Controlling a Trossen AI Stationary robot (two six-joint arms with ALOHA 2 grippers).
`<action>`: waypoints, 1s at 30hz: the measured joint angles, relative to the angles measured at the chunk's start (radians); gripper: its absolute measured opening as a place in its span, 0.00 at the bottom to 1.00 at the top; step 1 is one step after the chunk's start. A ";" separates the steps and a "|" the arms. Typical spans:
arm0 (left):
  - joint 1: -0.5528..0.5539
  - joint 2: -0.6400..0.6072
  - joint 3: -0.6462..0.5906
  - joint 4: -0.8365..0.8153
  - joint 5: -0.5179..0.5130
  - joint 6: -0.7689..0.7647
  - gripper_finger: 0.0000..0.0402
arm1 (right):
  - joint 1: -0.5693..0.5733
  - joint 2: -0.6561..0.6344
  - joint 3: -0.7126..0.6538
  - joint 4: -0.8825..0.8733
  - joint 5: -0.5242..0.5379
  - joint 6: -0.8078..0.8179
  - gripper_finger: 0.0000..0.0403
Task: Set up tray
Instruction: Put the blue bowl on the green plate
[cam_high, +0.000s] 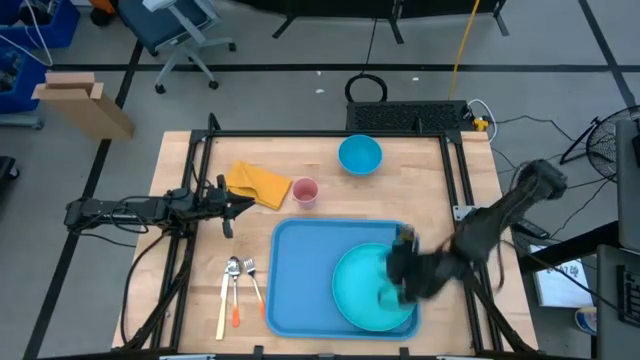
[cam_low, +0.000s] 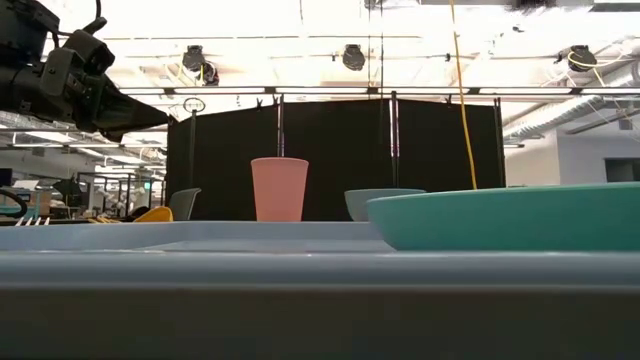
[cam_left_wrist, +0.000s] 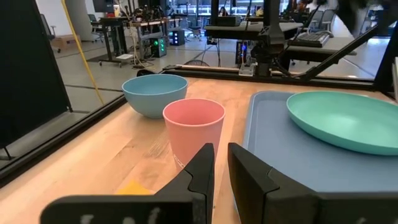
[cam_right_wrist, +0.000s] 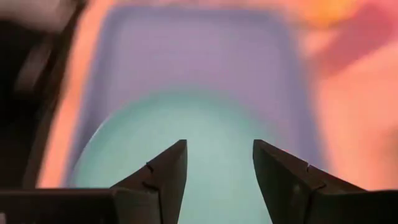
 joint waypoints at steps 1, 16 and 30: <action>0.000 0.000 0.000 0.000 0.000 0.000 0.12 | -0.054 -0.036 0.001 -0.001 0.009 -0.005 0.42; 0.000 0.000 0.000 -0.003 0.000 0.011 0.12 | -0.868 -0.161 0.003 0.260 -0.440 -0.330 0.39; 0.000 0.003 0.001 -0.013 0.000 -0.004 0.12 | -1.116 0.078 0.171 0.071 -0.241 -0.441 0.48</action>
